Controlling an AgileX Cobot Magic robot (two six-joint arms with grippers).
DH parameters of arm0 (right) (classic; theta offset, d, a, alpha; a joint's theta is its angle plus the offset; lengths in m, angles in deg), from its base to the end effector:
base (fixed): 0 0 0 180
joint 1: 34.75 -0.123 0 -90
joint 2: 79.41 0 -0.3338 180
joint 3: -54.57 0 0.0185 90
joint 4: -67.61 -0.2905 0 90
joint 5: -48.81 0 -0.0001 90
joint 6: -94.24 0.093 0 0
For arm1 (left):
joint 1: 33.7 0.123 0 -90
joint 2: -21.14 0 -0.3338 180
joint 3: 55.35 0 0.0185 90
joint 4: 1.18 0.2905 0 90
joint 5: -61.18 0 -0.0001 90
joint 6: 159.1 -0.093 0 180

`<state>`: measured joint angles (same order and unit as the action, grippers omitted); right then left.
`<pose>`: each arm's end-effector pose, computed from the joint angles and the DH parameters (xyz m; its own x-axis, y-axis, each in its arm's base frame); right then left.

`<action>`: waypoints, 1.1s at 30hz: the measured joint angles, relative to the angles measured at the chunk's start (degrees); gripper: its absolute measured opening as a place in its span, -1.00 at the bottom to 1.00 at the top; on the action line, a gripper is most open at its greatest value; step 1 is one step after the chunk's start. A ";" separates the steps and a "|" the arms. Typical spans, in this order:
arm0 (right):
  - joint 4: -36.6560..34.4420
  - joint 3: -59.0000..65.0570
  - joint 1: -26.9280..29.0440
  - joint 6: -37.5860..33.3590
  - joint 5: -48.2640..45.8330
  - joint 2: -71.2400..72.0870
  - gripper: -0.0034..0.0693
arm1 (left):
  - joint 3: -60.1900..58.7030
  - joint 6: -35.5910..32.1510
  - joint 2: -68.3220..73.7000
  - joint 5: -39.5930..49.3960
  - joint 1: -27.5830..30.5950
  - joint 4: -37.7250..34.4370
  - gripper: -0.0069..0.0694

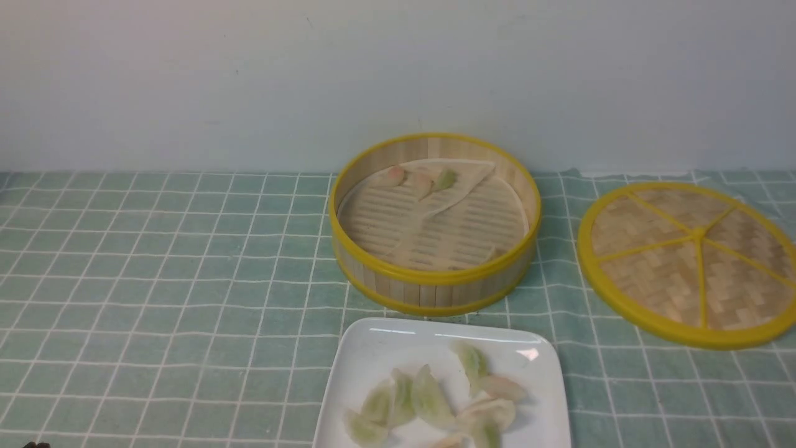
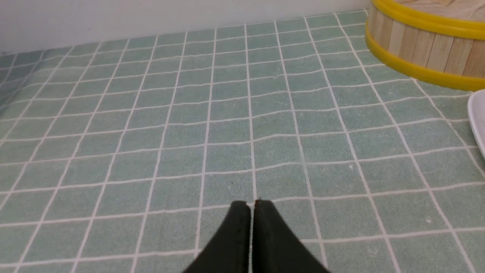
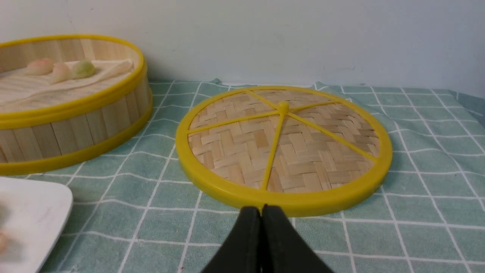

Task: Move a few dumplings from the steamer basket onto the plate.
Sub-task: Use the left arm to grab a dumpling from the steamer

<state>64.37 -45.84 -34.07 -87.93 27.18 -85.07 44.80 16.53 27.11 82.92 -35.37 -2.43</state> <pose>0.0448 0.0014 0.1714 -0.2899 0.0181 -0.9569 -0.0038 0.9998 0.0201 0.0450 -0.0021 0.1692 -0.2990 0.0647 -0.9521 0.0537 0.9973 0.0509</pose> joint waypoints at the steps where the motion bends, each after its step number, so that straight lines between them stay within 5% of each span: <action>1: 0.00 0.00 0.00 0.00 0.00 0.00 -0.95 | 0.00 0.00 0.00 0.00 0.00 0.00 -0.83; 9: 0.00 0.00 0.00 0.00 0.00 0.00 -0.95 | -0.06 0.10 0.00 -0.96 0.00 -0.64 -0.83; 15: 0.00 0.00 0.00 0.00 0.00 0.00 -0.95 | -0.17 2.33 0.00 -6.80 0.00 -9.93 -0.83; 21: 0.00 0.00 0.00 0.00 0.00 0.00 -0.95 | -0.17 5.24 0.00 -26.11 0.00 -26.71 -0.83; 25: 0.00 0.00 0.00 0.00 0.00 0.00 -0.95 | 5.95 6.50 0.77 -33.95 -0.31 -29.93 -0.83; 29: 0.00 0.00 0.00 0.00 0.00 0.00 -0.95 | 20.81 6.51 9.80 -22.79 -1.21 -25.81 -0.83; 33: 0.02 0.00 0.00 -0.59 0.00 0.00 -0.95 | 43.47 3.01 31.56 11.00 -2.10 -22.18 -0.83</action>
<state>64.39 -45.84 -34.07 -88.52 27.18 -85.07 88.26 19.54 58.67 93.92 -37.47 -24.62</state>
